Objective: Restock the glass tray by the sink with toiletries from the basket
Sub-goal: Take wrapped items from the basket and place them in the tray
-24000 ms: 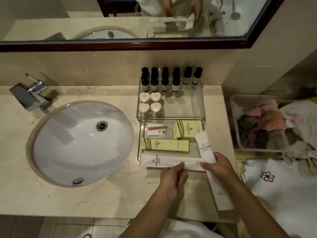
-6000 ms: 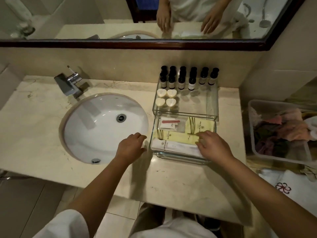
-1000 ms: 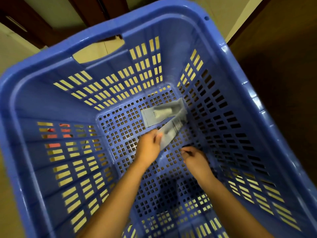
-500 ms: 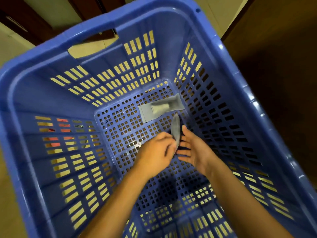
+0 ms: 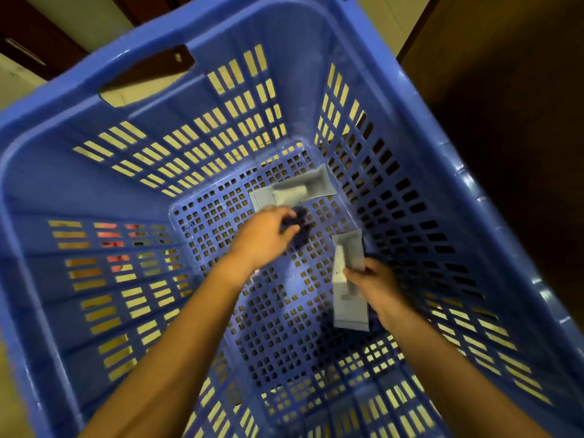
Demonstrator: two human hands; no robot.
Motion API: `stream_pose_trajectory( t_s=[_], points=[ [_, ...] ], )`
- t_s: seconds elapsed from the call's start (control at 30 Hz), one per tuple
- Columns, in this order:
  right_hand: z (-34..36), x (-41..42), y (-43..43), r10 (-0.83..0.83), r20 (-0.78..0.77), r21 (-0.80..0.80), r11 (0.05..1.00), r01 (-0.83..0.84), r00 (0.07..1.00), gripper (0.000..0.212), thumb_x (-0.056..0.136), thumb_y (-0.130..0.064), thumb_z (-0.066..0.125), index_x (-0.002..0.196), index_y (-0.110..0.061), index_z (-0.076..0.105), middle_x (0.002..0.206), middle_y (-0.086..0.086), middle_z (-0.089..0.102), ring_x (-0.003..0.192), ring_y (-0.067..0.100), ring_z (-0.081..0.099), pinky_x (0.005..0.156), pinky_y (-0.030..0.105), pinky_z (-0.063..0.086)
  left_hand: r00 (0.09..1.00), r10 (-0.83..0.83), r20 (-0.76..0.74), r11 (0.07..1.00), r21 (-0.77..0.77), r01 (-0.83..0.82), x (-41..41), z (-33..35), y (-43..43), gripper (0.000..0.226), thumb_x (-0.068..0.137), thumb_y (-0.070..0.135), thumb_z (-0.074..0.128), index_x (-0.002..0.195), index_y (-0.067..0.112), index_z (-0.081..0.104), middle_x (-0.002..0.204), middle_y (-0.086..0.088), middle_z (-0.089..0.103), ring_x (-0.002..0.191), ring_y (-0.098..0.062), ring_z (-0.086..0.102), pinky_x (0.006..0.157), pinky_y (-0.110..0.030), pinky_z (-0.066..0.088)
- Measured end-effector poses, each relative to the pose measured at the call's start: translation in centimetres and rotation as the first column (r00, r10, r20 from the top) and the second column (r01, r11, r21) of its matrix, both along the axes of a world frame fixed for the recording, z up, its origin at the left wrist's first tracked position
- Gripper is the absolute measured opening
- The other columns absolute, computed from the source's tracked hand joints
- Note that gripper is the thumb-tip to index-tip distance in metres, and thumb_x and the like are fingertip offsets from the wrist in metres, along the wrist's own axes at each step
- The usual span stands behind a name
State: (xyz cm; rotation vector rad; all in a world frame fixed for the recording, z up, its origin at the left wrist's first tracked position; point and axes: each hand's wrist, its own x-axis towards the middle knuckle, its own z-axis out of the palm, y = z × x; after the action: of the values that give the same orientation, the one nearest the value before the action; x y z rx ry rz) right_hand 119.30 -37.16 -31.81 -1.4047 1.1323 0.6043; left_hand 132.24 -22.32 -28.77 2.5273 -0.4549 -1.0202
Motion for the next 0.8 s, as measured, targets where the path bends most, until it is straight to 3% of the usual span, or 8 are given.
stream_pose_trajectory(
  t_s=[0.1,0.23,0.33,0.43,0.53,0.6,0.67,0.8],
  points=[
    [-0.3,-0.3,-0.4,0.125,-0.015,-0.145,0.981,-0.126,0.992,0.011,0.091,-0.008,0.056,0.1,-0.002,0.058,0.083,0.008,0.055,0.082,0.027,0.053,0.065,0.029,0.039,0.989,0.092,0.115,0.99,0.095,-0.103,2.4,-2.0,-0.9,0.052,0.092,0.023,0.056,0.139,0.014,0.036,0.134,-0.011,0.043,0.117,-0.032,0.049,0.096,-0.039,0.044],
    [-0.9,-0.9,-0.3,0.189,-0.059,-0.253,0.947,-0.198,0.98,0.023,0.092,-0.014,0.053,0.114,-0.009,0.053,0.095,0.012,0.06,0.076,0.027,0.053,0.061,0.028,0.038,0.973,0.073,0.217,0.978,0.174,-0.112,3.3,-4.0,-1.8,0.059,0.088,0.026,0.062,0.138,0.012,0.034,0.134,-0.012,0.041,0.122,-0.033,0.042,0.099,-0.044,0.042],
    [-1.2,-1.6,-0.3,0.245,-0.113,-0.332,0.904,-0.269,0.963,0.045,0.092,-0.024,0.055,0.133,-0.015,0.038,0.111,0.015,0.062,0.09,0.036,0.061,0.064,0.033,0.045,0.973,0.03,0.228,0.968,0.238,-0.085,2.8,-4.9,-2.2,0.061,0.084,0.033,0.064,0.135,0.014,0.036,0.133,-0.01,0.043,0.123,-0.03,0.039,0.102,-0.044,0.038],
    [-1.1,-1.5,-0.2,0.267,-0.122,-0.334,0.896,-0.293,0.956,0.059,0.09,-0.025,0.06,0.14,-0.017,0.028,0.12,0.018,0.06,0.099,0.038,0.062,0.071,0.042,0.053,0.957,0.016,0.289,0.963,0.252,-0.092,1.9,-5.4,-2.4,0.054,0.083,0.034,0.063,0.127,0.013,0.041,0.128,-0.009,0.045,0.121,-0.028,0.039,0.102,-0.041,0.034],
    [-1.1,-1.1,-0.2,0.275,-0.15,-0.29,0.906,-0.309,0.95,0.058,0.09,-0.021,0.06,0.139,-0.016,0.028,0.118,0.017,0.06,0.093,0.037,0.062,0.065,0.037,0.049,0.951,0.095,0.295,0.967,0.198,-0.158,1.3,-5.7,-2.5,0.048,0.085,0.038,0.061,0.12,0.011,0.043,0.123,-0.009,0.047,0.117,-0.028,0.041,0.099,-0.041,0.037],
    [-1.2,-0.9,-0.1,0.264,-0.138,-0.253,0.922,-0.292,0.954,0.048,0.091,-0.019,0.058,0.133,-0.015,0.035,0.103,0.012,0.061,0.073,0.027,0.058,0.057,0.03,0.043,0.945,0.219,0.243,0.962,0.106,-0.251,1.1,-5.9,-2.4,0.049,0.083,0.041,0.066,0.115,0.011,0.044,0.116,-0.007,0.048,0.111,-0.028,0.044,0.093,-0.043,0.042],
    [-1.3,-0.6,0.0,0.251,-0.137,-0.222,0.935,-0.277,0.958,0.036,0.091,-0.018,0.056,0.124,-0.013,0.042,0.09,0.005,0.057,0.063,0.019,0.049,0.052,0.026,0.037,0.904,0.42,0.084,0.908,-0.02,-0.419,1.0,-6.0,-2.6,0.049,0.078,0.03,0.074,0.109,0.011,0.041,0.106,-0.007,0.049,0.103,-0.027,0.048,0.087,-0.041,0.046],
    [-0.9,0.1,0.1,0.154,-0.111,-0.119,0.979,-0.167,0.982,0.027,0.088,-0.012,0.06,0.115,-0.006,0.056,0.106,0.014,0.062,0.079,0.023,0.053,0.067,0.031,0.042,0.674,0.685,-0.276,0.679,-0.096,-0.728,0.6,-5.8,-3.0,0.026,0.084,0.02,0.069,0.081,0.013,0.044,0.078,-0.004,0.045,0.073,-0.019,0.046,0.069,-0.035,0.042]
  ],
)
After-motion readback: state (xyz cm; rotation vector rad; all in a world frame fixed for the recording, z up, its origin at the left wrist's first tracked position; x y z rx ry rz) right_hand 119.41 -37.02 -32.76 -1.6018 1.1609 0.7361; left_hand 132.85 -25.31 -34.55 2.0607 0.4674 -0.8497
